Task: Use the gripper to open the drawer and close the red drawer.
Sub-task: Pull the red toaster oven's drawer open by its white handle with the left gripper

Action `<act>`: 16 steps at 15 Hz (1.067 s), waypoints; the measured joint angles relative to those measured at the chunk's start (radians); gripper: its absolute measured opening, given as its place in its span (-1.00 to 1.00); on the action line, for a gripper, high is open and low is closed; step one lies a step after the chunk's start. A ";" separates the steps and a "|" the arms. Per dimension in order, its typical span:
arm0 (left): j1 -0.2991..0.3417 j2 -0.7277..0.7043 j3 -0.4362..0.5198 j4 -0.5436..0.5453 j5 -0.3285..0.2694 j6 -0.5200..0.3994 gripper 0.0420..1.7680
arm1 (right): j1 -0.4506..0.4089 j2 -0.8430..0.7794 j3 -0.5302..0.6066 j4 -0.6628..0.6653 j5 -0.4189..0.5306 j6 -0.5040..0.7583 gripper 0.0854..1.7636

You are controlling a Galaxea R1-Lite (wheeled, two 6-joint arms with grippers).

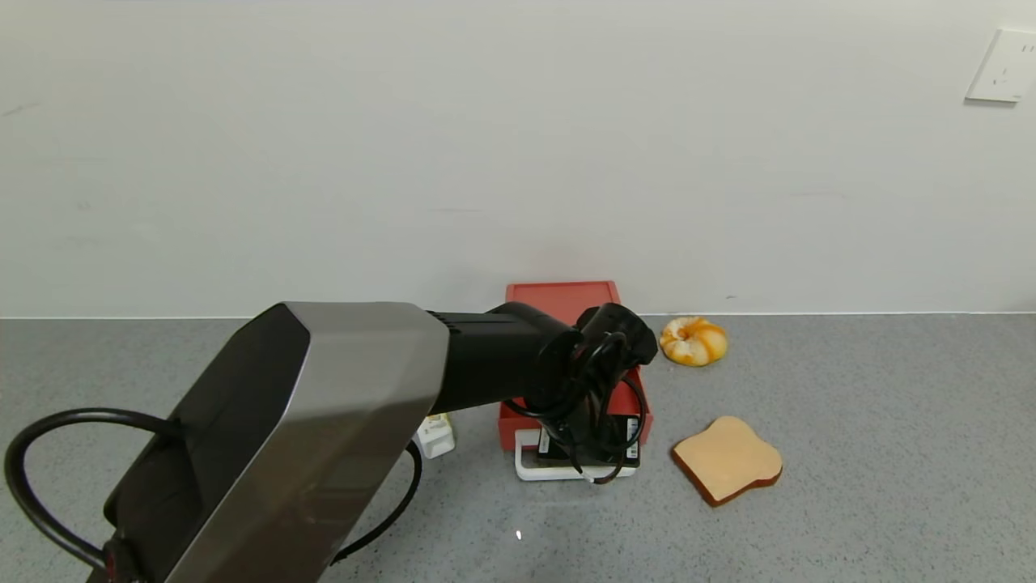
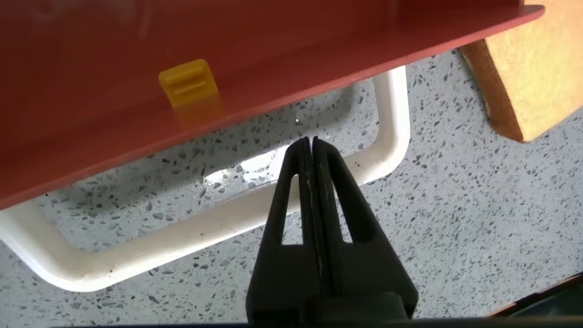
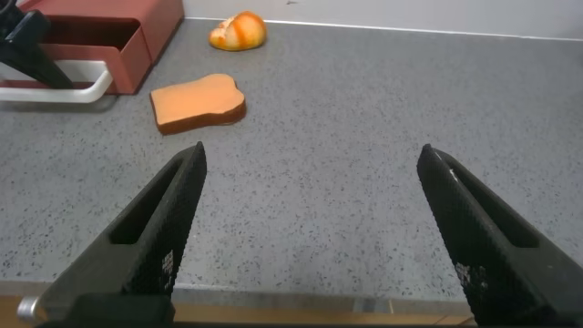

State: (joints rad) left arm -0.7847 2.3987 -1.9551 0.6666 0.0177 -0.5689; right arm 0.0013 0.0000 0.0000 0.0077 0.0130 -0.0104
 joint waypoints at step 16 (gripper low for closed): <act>-0.043 -0.019 0.038 0.050 0.003 -0.080 -0.92 | 0.000 0.000 0.000 0.000 0.000 0.000 0.93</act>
State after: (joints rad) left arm -0.8274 2.3794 -1.9174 0.7162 0.0206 -0.6489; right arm 0.0013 0.0000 0.0000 0.0077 0.0130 -0.0104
